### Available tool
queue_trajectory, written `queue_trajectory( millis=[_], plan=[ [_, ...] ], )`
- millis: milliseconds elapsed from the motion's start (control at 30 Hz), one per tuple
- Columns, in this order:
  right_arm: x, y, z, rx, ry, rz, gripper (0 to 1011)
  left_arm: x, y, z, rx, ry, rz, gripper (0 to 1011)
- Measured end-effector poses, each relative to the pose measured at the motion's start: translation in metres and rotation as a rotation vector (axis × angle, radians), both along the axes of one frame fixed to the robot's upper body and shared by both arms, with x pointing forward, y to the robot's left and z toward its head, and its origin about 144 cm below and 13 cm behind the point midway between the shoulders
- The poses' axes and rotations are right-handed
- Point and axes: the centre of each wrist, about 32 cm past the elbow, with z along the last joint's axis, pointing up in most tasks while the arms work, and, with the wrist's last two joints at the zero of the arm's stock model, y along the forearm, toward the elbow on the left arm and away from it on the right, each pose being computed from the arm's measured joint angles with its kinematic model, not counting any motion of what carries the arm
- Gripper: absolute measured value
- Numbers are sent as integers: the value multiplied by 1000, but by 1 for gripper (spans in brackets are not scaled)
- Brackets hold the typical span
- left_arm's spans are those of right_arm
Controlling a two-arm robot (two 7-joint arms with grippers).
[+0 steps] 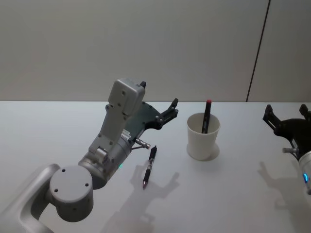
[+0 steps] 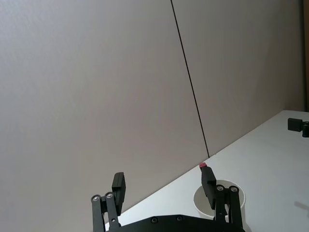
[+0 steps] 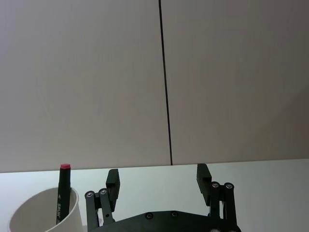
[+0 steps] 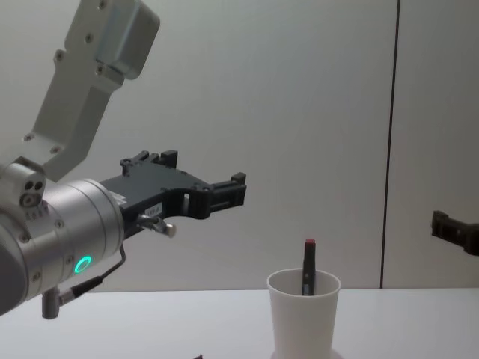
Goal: Place the pen into the pen holder.
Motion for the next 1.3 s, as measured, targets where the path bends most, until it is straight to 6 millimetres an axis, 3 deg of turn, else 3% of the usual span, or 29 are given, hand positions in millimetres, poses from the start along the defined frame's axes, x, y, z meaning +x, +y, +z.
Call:
queue_trajectory(
  millis=[667,1300],
  plan=[
    [-5,-3,0,1,9,-8,1002,6,6,-3,-87,181,34,1004],
    [-6,-4,1,2,10,-10,1002,25,13,-12,-146,437,127,1004]
  ],
)
